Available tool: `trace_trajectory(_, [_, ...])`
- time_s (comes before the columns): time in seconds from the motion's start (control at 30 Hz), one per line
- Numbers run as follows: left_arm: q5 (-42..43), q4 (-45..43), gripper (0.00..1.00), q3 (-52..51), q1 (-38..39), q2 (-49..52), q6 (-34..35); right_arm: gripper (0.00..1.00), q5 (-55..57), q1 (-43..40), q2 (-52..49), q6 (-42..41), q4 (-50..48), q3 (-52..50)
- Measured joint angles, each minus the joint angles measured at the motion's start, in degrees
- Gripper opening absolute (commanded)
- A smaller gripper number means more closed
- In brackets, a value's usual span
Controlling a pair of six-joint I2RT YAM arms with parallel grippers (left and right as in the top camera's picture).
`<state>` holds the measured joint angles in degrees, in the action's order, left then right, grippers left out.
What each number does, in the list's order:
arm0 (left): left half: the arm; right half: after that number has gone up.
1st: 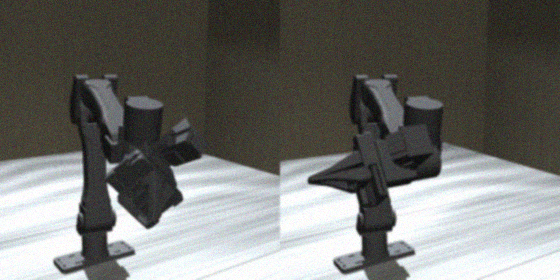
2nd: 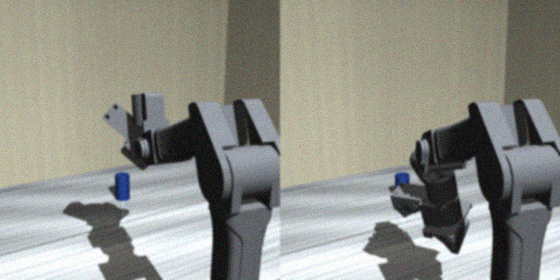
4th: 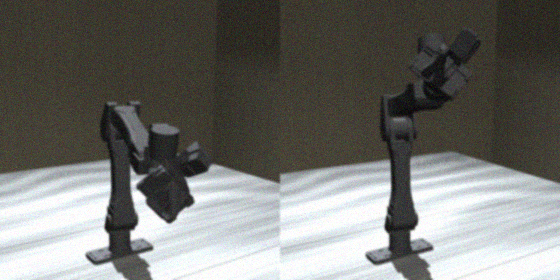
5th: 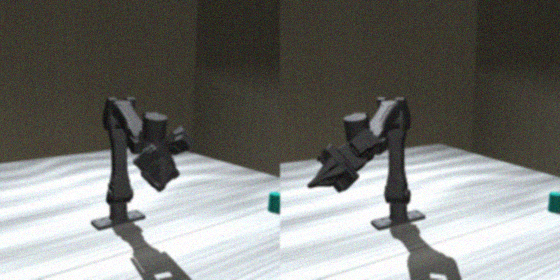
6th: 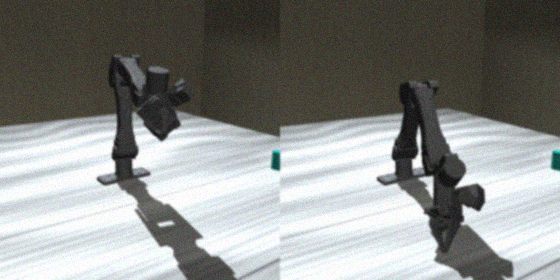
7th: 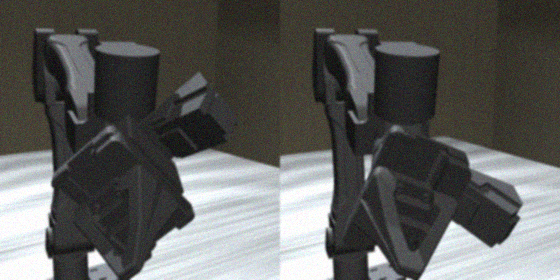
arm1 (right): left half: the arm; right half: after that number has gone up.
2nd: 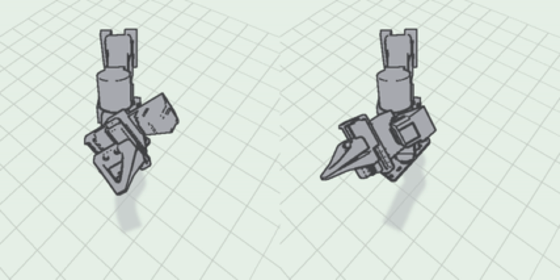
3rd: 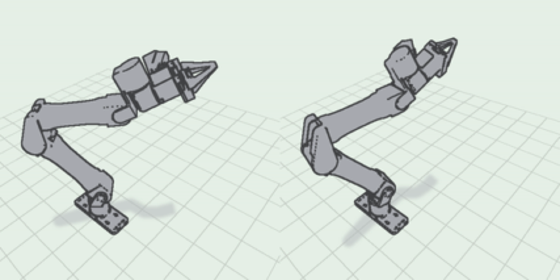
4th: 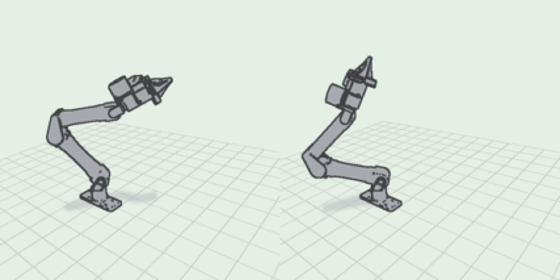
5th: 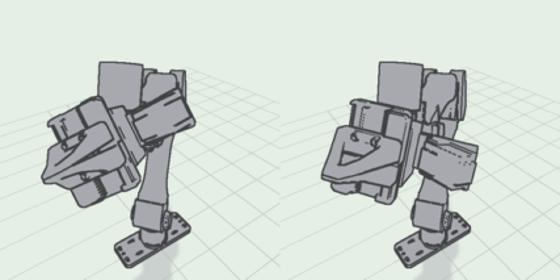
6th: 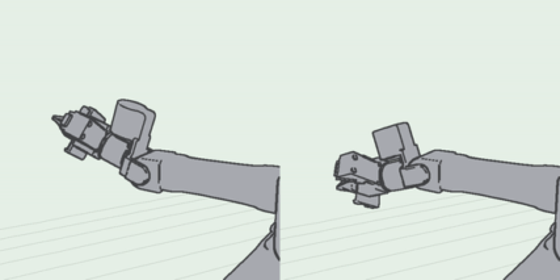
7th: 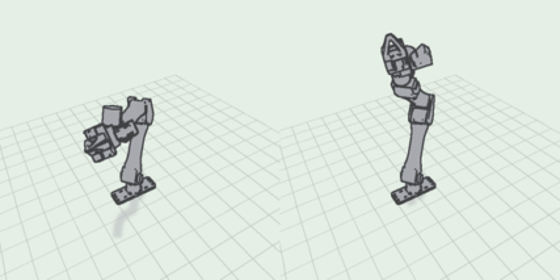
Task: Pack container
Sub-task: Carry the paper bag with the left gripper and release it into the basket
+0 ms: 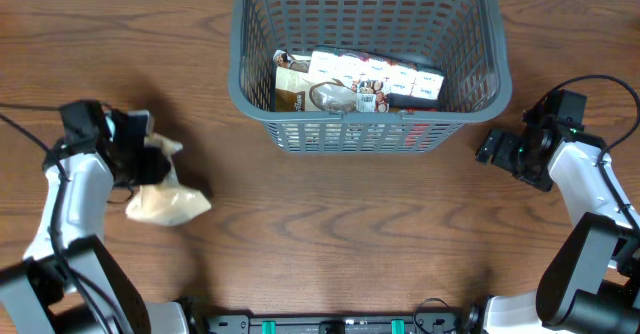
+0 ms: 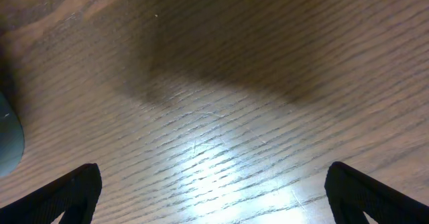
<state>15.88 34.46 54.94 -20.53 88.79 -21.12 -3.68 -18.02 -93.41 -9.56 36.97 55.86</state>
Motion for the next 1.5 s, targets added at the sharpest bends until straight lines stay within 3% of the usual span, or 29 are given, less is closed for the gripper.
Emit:
trace_trajectory(0.33, [-7.93,11.69,0.31,20.31,9.46,-2.69,2.12,0.99,0.00,-0.02,0.00,0.00,-0.04,0.00])
trace_trajectory(0.63, [-12.02,12.07,0.31,42.36,16.11,-2.67,4.33,0.99,0.00,-0.02,0.02,0.00,-0.15,0.00])
trace_trajectory(0.93, [-13.60,12.20,0.31,58.16,25.68,0.55,4.13,0.99,0.00,-0.02,0.00,0.00,-0.20,0.00])
trace_trajectory(1.1, [-16.15,12.26,0.32,61.72,33.46,5.53,0.35,0.99,0.00,-0.02,0.02,0.00,-0.17,0.00])
trace_trajectory(1.23, [-17.59,12.26,0.38,62.58,39.01,10.27,-3.61,0.99,0.00,-0.02,0.02,0.00,-0.15,0.00])
trace_trajectory(1.5, [-15.85,12.37,0.38,62.58,45.53,16.02,-13.20,0.99,0.00,-0.02,0.02,0.00,0.04,0.00])
